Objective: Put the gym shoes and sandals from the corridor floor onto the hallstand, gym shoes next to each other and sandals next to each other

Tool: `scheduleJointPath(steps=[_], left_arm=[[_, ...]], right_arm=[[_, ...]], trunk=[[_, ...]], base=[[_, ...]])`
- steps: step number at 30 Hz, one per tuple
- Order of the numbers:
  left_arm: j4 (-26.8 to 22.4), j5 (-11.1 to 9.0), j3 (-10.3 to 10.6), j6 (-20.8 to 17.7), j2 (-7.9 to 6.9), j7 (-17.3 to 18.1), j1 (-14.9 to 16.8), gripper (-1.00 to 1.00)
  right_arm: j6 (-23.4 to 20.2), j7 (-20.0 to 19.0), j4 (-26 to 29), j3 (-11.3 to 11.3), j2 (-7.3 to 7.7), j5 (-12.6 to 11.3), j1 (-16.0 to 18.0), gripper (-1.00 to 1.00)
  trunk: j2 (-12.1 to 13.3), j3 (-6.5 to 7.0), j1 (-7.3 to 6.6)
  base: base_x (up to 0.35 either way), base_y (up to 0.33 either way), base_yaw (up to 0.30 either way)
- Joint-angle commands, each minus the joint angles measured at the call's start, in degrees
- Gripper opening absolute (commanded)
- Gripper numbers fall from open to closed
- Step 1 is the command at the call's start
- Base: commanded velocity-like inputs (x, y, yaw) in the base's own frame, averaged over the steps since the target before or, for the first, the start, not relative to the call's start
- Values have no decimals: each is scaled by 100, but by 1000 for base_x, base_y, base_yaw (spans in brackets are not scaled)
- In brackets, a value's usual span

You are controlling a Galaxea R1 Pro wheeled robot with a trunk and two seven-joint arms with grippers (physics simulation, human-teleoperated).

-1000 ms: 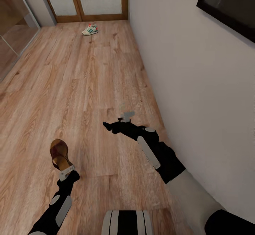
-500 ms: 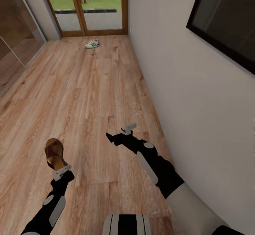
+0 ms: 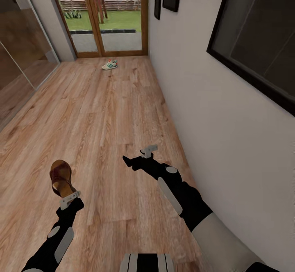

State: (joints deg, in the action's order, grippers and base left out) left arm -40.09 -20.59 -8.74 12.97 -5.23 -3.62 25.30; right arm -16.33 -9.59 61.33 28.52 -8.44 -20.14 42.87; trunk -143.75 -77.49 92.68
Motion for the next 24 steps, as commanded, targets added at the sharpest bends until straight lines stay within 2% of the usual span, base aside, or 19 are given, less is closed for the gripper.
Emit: scheduleJointPath(steps=[1, 6, 15, 24], left_arm=[[1, -24, 12, 12, -3, -16, 1, -100], [1, -24, 15, 13, -4, -16, 1, -100], [2, -16, 20, 13, -2, -24, 1, -100], [3, -15, 21, 10, 5, -30, 1, -100]], right_arm=[[-29, -9, -31, -1, 0, -39, 2, 100], [0, -13, -94, 4, -10, -42, 2, 100], [340, -25, -240, 4, -15, -43, 2, 100], [367, -34, -255, 4, -12, -43, 2, 100]], trunk=[[0, 28, -3], [7, 184, -16], [19, 464, -39], [31, 743, -62]], base=[[0, 0, 0], [0, 0, 0], [0, 0, 0], [0, 0, 0]])
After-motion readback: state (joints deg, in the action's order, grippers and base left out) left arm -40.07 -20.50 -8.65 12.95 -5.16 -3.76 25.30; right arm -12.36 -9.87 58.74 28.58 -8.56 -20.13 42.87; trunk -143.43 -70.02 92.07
